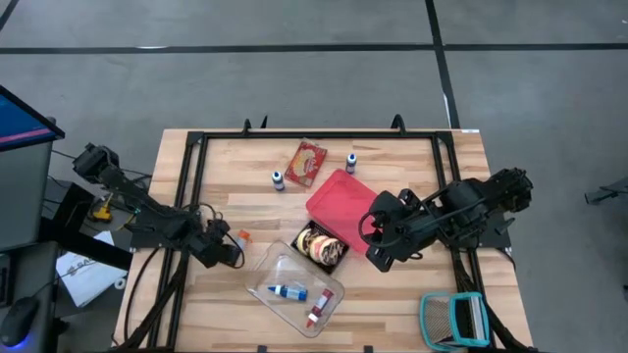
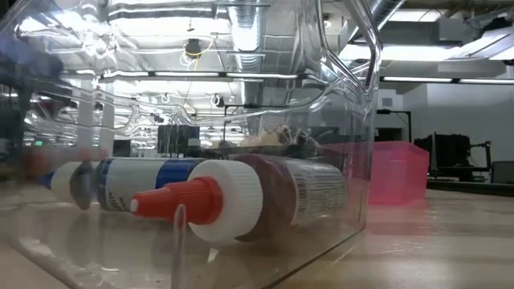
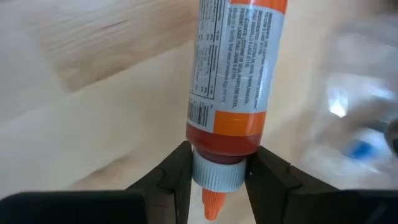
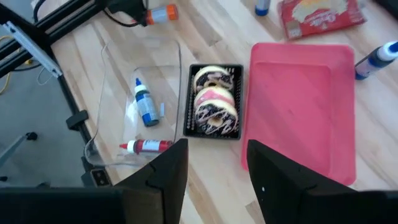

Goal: Pick & Place Food Item
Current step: Put the orange food coloring bottle into the transparent bin

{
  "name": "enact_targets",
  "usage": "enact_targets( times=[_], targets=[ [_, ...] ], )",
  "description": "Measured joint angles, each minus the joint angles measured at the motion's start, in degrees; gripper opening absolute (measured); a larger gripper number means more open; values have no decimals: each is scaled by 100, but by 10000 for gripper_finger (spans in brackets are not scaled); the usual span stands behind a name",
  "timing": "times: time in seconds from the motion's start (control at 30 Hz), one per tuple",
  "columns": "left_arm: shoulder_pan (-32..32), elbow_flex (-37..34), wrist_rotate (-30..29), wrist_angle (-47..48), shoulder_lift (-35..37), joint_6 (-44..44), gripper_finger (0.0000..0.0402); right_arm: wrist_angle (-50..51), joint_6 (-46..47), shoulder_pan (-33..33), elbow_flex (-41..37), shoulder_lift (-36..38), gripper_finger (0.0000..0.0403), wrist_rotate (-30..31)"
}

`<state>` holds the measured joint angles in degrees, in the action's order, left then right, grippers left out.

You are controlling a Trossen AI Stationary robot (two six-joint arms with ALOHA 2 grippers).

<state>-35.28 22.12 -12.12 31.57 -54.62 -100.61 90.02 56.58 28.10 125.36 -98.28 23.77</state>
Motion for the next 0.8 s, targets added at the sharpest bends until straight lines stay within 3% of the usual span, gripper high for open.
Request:
enact_targets(
  times=[0.23, 0.4, 0.6, 0.8],
  targets=[
    [8, 280, -372, -39, 1385, 1652, 107, 0, -9, 0, 0, -2, 156, 417],
    [73, 694, -125, -431, 1864, 3560, 107, 0, -96, -68, 0, -2, 156, 765],
    [855, 1675, 445, -422, 1382, 5268, 107, -5, -121, -380, -401, -6, 156, 806],
    [1905, 2798, 780, -390, 12, 6560, 107, -34, 314, -579, -1267, -11, 156, 471]
  ],
)
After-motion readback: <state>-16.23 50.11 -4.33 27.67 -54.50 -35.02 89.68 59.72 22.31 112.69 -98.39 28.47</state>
